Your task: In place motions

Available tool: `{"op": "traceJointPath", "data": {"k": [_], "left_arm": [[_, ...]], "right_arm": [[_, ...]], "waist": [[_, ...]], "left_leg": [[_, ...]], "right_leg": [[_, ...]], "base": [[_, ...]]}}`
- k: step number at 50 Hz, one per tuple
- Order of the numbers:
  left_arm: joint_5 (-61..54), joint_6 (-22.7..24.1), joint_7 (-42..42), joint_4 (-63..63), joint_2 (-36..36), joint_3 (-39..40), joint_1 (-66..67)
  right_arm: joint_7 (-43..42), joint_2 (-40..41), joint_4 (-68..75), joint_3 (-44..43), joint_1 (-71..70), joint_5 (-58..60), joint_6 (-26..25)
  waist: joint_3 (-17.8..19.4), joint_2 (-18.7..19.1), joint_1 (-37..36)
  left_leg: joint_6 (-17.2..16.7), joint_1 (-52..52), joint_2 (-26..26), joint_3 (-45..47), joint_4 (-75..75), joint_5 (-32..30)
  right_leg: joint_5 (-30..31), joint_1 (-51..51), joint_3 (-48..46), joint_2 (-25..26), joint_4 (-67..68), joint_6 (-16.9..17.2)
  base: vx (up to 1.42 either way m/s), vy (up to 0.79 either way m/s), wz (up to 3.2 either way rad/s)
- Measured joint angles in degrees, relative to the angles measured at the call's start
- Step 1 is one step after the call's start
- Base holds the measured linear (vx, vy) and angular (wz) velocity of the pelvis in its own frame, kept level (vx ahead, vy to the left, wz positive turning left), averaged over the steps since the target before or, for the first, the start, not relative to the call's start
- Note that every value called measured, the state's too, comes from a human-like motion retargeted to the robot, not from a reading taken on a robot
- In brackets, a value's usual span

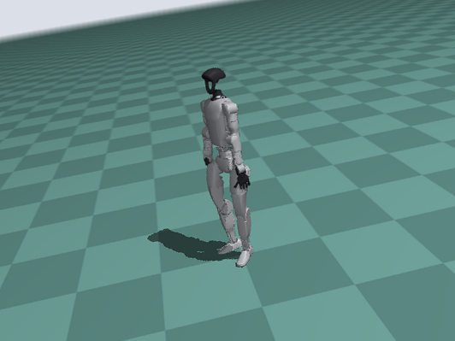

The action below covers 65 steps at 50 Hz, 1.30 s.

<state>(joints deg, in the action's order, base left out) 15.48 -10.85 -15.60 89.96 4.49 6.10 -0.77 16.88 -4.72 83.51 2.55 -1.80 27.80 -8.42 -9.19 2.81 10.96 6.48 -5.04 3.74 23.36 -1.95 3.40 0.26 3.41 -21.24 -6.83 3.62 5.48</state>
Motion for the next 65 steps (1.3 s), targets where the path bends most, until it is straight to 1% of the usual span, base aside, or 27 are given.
{"op": "traceJointPath", "data": {"k": [3, 9, 15, 20, 22, 30, 36, 46, 65], "left_arm": [[-1.2, 0.2, 0.7, 0.0, -0.2, 0.6, -0.2], [-1.1, 0.0, -0.4, 0.5, -0.5, 0.7, -0.2], [0.6, -0.9, 2.8, 0.7, -0.9, -0.7, 0.7], [2.2, -0.6, 1.8, 1.3, -1.1, -1.1, 1.2], [1.9, -0.5, 1.6, 1.3, -1.0, -0.6, 1.3], [1.4, -0.3, 0.2, 1.7, -0.3, 0.5, 0.8], [1.0, -0.1, 0.0, 1.4, -0.2, 0.7, 0.6], [1.6, 0.2, 0.0, 1.3, -0.5, 0.2, 0.7], [2.3, 0.2, -0.8, 1.6, -0.1, 0.4, 0.6]], "right_arm": [[0.2, 0.0, 0.8, 0.0, 0.2, 0.4, -0.3], [0.3, -0.3, 1.9, -0.2, 0.2, 0.9, -0.6], [0.1, -0.5, 2.2, -0.4, -0.1, 0.8, -0.9], [0.4, -0.6, 2.2, -0.6, -0.4, 1.0, -0.9], [0.4, -0.5, 2.2, -0.4, -0.4, 1.1, -0.9], [0.3, -0.2, 2.1, 0.2, -0.1, 1.3, -0.9], [0.4, -0.1, 1.8, 0.3, -0.2, 1.6, -0.9], [0.3, -0.3, 1.8, 0.2, -0.3, 1.5, -1.0], [0.2, -0.1, 1.8, 0.5, -0.1, 1.6, -1.0]], "waist": [[-0.3, 0.1, -0.1], [-0.7, 0.0, -0.2], [-0.6, 0.0, 0.1], [-1.2, 0.7, 4.7], [-1.2, 0.8, 5.0], [-1.1, -0.4, 2.5], [-0.8, -0.3, 0.7], [-0.7, 0.3, 1.6], [-1.1, 0.2, 1.7]], "left_leg": [[-0.1, -0.2, 0.0, -0.4, -0.1, -0.1], [-0.2, -0.4, -0.2, -1.0, -0.1, -0.2], [-0.3, -0.5, -0.5, -1.1, -0.3, -0.2], [-0.2, 0.5, 0.6, -6.0, 0.5, 0.6], [-0.2, 0.5, 0.7, -6.3, 0.7, 0.5], [-1.0, -1.2, -0.5, -3.6, -0.9, 0.0], [-0.7, -1.7, -0.9, -1.6, -1.3, -0.1], [-0.5, -1.1, -0.5, -2.0, -0.6, 0.2], [-0.8, -1.0, -0.8, -1.3, -0.1, 0.2]], "right_leg": [[-0.1, -0.1, -0.5, 0.0, -0.1, 0.0], [-0.2, -0.2, -1.0, 0.1, -0.1, -0.1], [-0.3, -0.2, -1.0, 0.4, 0.0, -0.3], [-1.0, -0.5, -5.8, 0.0, 0.1, 0.0], [-1.0, -0.5, -6.1, 0.1, 0.1, 0.0], [-0.5, -0.1, -3.2, -0.2, -0.1, -0.2], [-0.3, 0.3, -1.2, 0.3, -0.1, -0.4], [-0.4, 0.5, -1.6, 0.4, 0.0, -0.3], [-0.2, 0.9, -1.2, 0.4, -0.2, -0.1]], "base": [[0.05, -0.03, 0.17], [0.00, 0.00, 0.00], [0.00, 0.00, 0.05], [0.02, -0.02, 0.75], [0.01, -0.01, 0.15], [0.00, 0.00, -0.27], [0.01, 0.00, -0.27], [0.00, 0.00, 0.00], [0.00, 0.00, 0.00]]}}
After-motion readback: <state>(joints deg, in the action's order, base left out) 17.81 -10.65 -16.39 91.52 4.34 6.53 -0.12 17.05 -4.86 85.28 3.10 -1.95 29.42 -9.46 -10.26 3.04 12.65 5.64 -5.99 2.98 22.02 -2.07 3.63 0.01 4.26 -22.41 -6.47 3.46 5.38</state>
